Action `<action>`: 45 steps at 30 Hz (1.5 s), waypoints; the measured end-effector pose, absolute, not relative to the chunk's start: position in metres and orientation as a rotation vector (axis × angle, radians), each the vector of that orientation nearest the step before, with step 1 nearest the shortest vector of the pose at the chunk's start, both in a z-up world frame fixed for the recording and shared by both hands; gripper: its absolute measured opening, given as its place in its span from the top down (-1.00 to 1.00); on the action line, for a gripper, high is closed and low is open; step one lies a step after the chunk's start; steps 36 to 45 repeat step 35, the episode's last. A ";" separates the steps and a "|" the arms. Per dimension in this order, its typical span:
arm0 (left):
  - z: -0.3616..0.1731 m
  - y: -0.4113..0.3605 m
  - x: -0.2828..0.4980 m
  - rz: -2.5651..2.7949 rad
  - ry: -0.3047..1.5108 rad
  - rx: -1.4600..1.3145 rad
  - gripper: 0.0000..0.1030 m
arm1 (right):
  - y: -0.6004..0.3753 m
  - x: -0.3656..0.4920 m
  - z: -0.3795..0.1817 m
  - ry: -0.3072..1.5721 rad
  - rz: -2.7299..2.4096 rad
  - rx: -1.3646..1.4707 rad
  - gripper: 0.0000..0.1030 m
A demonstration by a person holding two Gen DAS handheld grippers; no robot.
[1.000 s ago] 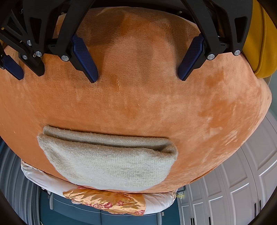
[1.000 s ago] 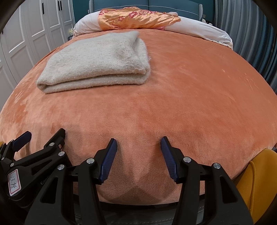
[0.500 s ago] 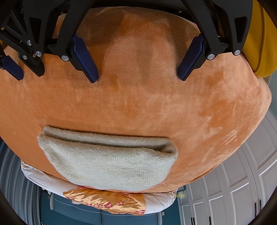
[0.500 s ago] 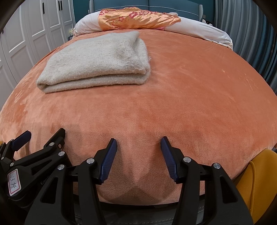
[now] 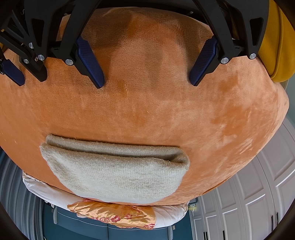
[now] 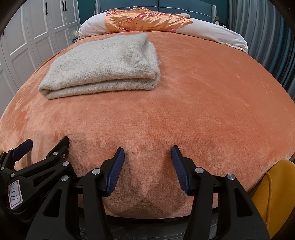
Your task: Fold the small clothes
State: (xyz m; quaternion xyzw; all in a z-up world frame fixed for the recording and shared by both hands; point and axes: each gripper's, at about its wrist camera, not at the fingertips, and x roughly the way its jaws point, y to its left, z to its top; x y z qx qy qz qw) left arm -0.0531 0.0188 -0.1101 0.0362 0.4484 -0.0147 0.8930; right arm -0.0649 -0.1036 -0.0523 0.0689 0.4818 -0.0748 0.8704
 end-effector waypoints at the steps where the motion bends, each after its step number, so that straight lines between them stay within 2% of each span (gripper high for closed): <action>1: -0.110 0.019 -0.053 -0.031 0.930 0.076 -0.79 | -0.104 -0.065 -0.052 1.007 -0.156 0.144 0.01; 45: -0.110 0.018 -0.052 -0.029 0.925 0.083 -0.79 | -0.107 -0.067 -0.054 0.985 -0.153 0.134 0.00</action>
